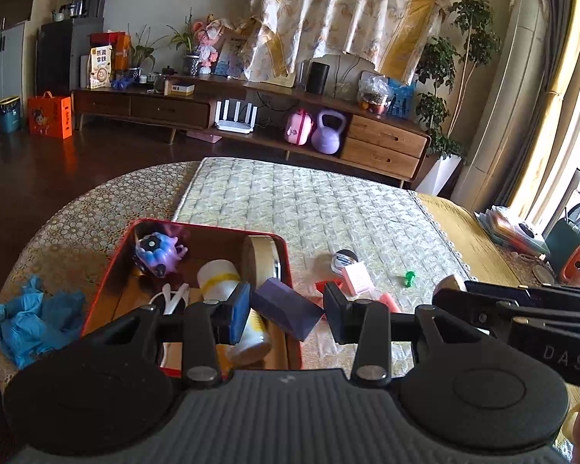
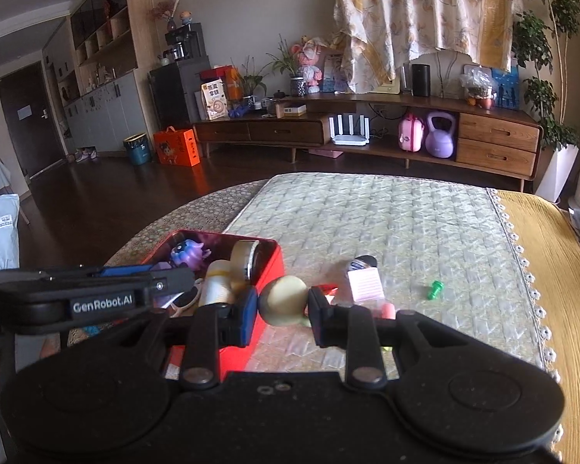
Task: Organize rigid objects
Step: 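Drop the purple block into the red tin with the left tool while the right tool releases the ball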
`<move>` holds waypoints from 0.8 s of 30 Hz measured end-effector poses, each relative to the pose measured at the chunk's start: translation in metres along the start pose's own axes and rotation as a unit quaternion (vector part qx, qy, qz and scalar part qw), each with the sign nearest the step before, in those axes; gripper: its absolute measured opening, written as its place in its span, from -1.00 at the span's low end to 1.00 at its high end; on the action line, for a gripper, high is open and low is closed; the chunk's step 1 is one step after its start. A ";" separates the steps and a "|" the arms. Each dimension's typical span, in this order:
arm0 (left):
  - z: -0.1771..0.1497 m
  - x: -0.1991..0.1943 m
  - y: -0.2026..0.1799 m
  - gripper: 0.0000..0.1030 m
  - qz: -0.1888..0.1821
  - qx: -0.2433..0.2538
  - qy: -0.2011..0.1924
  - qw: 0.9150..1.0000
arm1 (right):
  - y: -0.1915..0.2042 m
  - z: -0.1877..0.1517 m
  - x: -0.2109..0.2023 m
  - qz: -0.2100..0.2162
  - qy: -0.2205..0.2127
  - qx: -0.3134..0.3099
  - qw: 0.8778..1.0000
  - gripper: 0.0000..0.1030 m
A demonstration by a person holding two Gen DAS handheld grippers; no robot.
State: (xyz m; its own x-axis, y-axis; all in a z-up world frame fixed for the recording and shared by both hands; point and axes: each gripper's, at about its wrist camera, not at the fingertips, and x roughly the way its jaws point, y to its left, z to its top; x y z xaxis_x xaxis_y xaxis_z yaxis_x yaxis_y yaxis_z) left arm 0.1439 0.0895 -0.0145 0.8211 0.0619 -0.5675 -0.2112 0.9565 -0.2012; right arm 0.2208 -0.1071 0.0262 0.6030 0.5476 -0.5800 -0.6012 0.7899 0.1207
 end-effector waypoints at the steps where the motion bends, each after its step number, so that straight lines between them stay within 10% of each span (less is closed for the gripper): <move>1: 0.004 0.001 0.007 -0.22 0.001 -0.002 0.003 1.000 | 0.004 0.001 0.003 0.002 0.002 -0.003 1.000 -0.47; 24: 0.018 0.077 0.107 -0.22 0.038 -0.019 0.084 0.996 | 0.096 -0.004 0.114 0.033 0.091 -0.077 0.992 -0.47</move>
State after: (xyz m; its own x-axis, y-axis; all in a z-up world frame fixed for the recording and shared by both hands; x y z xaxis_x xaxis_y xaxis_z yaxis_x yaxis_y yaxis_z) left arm 0.1943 0.2017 -0.0651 0.7026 0.0831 -0.7067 -0.2920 0.9393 -0.1799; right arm 0.2294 0.0301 -0.0315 0.4638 0.5272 -0.7120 -0.7177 0.6948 0.0469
